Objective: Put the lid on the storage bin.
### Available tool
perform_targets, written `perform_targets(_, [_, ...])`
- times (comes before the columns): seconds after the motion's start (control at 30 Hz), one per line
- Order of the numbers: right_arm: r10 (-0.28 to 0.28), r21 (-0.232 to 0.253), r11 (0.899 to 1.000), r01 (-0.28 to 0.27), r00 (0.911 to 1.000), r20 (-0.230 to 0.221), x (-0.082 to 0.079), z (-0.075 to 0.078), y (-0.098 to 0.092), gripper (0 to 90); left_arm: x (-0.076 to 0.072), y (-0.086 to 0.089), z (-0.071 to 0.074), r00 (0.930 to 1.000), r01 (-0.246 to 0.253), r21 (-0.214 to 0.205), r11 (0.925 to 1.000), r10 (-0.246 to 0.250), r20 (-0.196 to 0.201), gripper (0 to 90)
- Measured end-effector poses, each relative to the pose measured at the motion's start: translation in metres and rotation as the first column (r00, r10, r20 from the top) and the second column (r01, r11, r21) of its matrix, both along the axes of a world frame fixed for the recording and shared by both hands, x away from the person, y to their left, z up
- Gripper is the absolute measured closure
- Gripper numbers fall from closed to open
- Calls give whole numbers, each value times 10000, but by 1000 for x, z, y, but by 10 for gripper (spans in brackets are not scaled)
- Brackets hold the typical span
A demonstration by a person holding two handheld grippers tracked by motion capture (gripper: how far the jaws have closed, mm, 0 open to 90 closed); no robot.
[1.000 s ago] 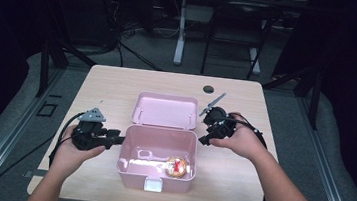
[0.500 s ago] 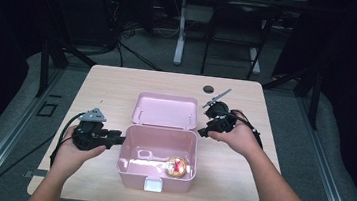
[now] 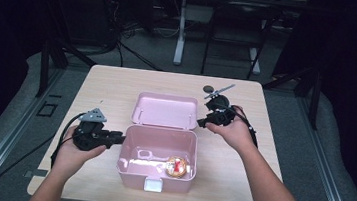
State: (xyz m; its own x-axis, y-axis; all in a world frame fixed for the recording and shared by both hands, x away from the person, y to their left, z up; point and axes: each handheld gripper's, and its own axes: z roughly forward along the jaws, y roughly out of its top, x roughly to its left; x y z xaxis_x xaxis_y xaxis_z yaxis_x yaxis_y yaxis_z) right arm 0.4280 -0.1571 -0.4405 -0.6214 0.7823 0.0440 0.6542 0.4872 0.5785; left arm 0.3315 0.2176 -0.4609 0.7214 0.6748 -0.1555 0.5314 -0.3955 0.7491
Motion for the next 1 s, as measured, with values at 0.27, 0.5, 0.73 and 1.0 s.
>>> perform_targets(0.27, [-292,132,9995,289,9993,228,7,-3,2,528,0,-4,-2,9999,138,128,9998,-137,-60,764])
perform_targets(0.5, [-574,218,9981,568,9979,293,12,-8,5,528,-1,-5,-2,9999,157,144,9998,-156,-60,783])
perform_targets(0.73, [-897,418,9952,881,9952,394,20,-14,12,530,-1,-5,-2,9998,170,158,9997,-169,-43,789])
perform_targets(1.0, [-1282,573,9904,1255,9906,471,29,-19,20,536,-2,-5,-2,9999,167,195,9997,-168,13,790])
